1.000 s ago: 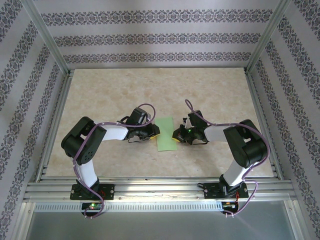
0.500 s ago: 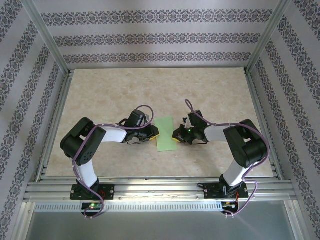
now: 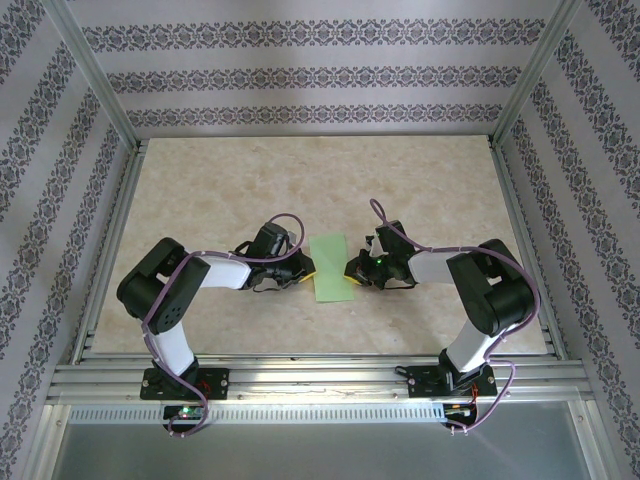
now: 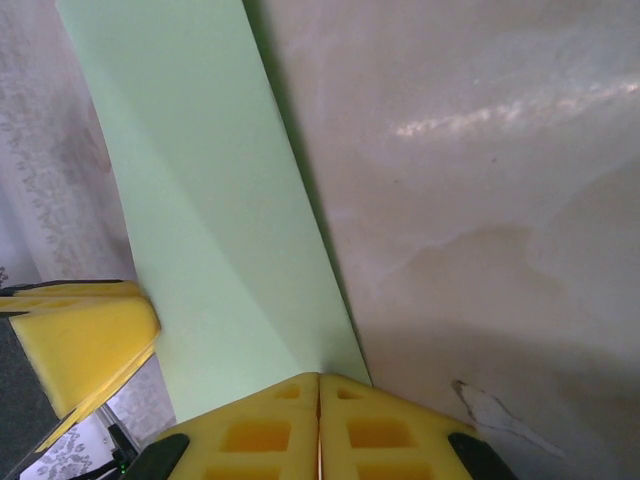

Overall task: Fold a paper plane with a square sheet of paper (pick it up from the middle)
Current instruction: Third fold the triangle at the center of the table.

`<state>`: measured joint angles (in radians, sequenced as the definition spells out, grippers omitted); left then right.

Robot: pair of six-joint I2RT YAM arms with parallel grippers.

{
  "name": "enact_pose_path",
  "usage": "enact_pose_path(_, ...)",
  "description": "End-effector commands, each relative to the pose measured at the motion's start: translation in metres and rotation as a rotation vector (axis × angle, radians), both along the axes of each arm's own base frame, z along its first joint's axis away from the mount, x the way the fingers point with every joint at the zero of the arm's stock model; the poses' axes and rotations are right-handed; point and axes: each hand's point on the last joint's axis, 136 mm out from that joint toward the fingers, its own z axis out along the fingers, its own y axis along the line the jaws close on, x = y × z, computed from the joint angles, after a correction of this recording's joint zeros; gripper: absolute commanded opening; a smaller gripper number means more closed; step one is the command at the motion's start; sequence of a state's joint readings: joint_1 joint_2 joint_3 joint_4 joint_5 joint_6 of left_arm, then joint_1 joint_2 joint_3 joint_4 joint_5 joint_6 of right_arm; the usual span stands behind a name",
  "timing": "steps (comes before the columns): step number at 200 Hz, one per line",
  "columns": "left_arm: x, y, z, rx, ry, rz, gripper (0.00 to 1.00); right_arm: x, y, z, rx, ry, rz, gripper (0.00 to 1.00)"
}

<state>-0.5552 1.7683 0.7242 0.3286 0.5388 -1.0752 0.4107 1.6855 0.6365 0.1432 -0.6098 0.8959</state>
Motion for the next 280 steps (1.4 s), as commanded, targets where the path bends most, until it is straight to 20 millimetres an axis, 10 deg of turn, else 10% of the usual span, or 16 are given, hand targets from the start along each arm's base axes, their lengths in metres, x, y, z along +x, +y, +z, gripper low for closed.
enact_pose_path(1, 0.003, -0.003, 0.012, -0.038, -0.039, 0.006, 0.09, -0.024, -0.013, -0.022, -0.077, 0.103, -0.019, 0.09)
enact_pose_path(49, 0.003, -0.002, 0.015, -0.044, -0.043, 0.011, 0.04, -0.022, -0.01, -0.016, -0.062, 0.086, -0.009, 0.12)
enact_pose_path(142, -0.004, 0.013, 0.02, -0.072, -0.002, 0.027, 0.0, -0.006, 0.002, 0.055, -0.083, -0.238, 0.114, 0.28)
enact_pose_path(225, -0.008, 0.024, 0.027, -0.034, 0.029, 0.032, 0.0, -0.062, 0.046, 0.085, -0.468, -1.081, 0.637, 0.34)
enact_pose_path(280, -0.006, 0.026, 0.033, -0.033, 0.009, 0.032, 0.0, -0.074, 0.054, 0.087, -0.52, -1.218, 0.74, 0.36)
